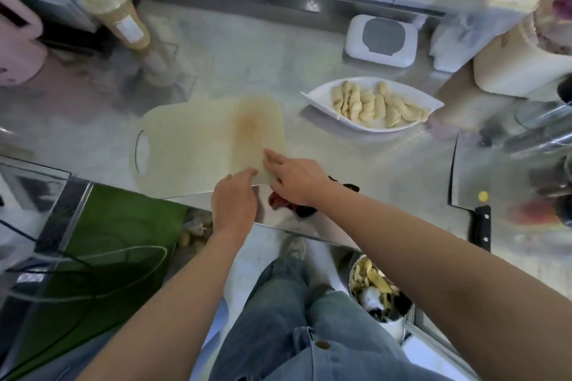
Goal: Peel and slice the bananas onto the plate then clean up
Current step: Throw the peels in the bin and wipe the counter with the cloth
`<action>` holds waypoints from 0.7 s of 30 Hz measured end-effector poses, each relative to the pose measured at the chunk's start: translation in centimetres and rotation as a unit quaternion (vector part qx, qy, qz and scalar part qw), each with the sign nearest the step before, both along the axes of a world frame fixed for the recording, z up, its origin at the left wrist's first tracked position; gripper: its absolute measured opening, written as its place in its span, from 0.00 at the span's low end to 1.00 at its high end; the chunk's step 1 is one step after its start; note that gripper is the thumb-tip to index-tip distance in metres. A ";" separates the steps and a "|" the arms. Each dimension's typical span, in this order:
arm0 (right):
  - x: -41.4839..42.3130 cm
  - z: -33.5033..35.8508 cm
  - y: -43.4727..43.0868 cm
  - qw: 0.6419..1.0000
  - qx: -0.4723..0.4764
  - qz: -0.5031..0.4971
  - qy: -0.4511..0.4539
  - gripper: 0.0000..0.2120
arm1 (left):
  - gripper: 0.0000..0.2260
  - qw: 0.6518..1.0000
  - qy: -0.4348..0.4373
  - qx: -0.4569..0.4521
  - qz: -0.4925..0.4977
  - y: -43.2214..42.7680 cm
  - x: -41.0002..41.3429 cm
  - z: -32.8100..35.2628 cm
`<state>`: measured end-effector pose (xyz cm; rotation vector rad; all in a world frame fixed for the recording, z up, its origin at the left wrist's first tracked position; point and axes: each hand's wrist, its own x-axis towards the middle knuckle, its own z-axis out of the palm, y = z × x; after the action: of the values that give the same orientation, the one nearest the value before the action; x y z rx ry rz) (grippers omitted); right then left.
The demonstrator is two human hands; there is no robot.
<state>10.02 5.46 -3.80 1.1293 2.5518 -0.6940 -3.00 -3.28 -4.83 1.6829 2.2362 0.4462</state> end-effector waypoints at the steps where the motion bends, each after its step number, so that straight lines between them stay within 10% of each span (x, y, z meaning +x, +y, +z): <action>1: 0.5 0.0 -0.2 1.000 0.002 0.001 -0.004 0.26 | 0.17 1.000 0.017 -0.001 -0.002 0.2 -0.4 -0.1; 7: 3.3 -0.1 -2.2 1.000 0.006 -0.001 -0.027 0.25 | 0.25 0.973 0.089 -0.206 0.047 -0.1 -1.8 -0.8; 21: 15.2 -0.1 -9.8 0.987 0.126 -0.096 -0.034 0.16 | 0.25 0.964 0.132 -0.202 -0.117 -5.0 9.0 -1.4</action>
<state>25.27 -4.29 -3.86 1.4693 2.5469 -0.3704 6.02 -8.27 -6.19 1.8247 2.0727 -0.2892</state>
